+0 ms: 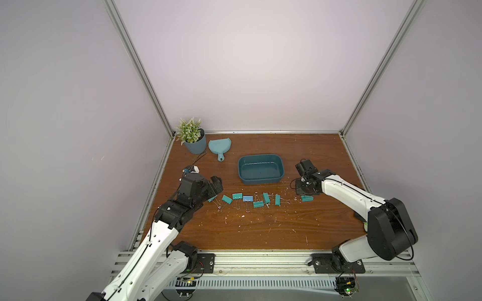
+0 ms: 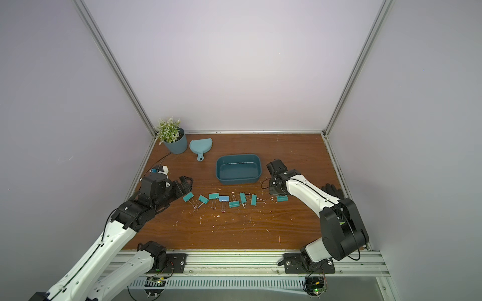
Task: Take out the binder clips from the storage box
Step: Place the binder clip at the center of the board.
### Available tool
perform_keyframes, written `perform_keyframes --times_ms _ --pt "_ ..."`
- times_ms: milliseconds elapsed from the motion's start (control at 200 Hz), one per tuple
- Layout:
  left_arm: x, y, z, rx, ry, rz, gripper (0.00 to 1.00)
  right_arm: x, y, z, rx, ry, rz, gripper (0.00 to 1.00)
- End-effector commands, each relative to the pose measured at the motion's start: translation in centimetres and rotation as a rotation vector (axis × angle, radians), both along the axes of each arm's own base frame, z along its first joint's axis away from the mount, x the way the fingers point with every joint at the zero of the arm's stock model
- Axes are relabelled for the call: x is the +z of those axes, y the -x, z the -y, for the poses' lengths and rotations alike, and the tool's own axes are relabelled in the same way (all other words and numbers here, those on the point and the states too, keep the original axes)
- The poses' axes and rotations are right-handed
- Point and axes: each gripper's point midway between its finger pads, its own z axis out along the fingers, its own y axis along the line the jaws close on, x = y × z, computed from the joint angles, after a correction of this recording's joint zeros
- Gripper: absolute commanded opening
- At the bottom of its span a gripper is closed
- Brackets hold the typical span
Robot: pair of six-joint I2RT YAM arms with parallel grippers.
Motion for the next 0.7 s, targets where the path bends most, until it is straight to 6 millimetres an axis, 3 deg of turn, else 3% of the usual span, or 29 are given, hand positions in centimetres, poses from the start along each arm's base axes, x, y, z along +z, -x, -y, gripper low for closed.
perform_keyframes --times_ms 0,335,616,661,696 --pt "0.0 0.2 -0.6 0.011 -0.028 0.000 1.00 -0.5 0.7 -0.8 0.032 -0.050 -0.032 0.00" --pt "-0.6 0.0 -0.4 0.008 -0.027 -0.024 1.00 -3.1 1.6 -2.2 0.074 -0.089 -0.066 0.00" --pt "-0.7 -0.4 -0.3 0.007 -0.038 -0.031 1.00 -4.4 1.2 -4.4 0.099 -0.104 -0.076 0.00" --pt "-0.8 -0.5 -0.3 0.005 -0.041 -0.033 1.00 -4.6 1.1 -4.7 0.103 -0.108 -0.080 0.07" --pt "-0.8 -0.6 -0.2 0.005 -0.044 -0.033 1.00 -4.5 1.0 -5.0 0.108 -0.110 -0.079 0.21"
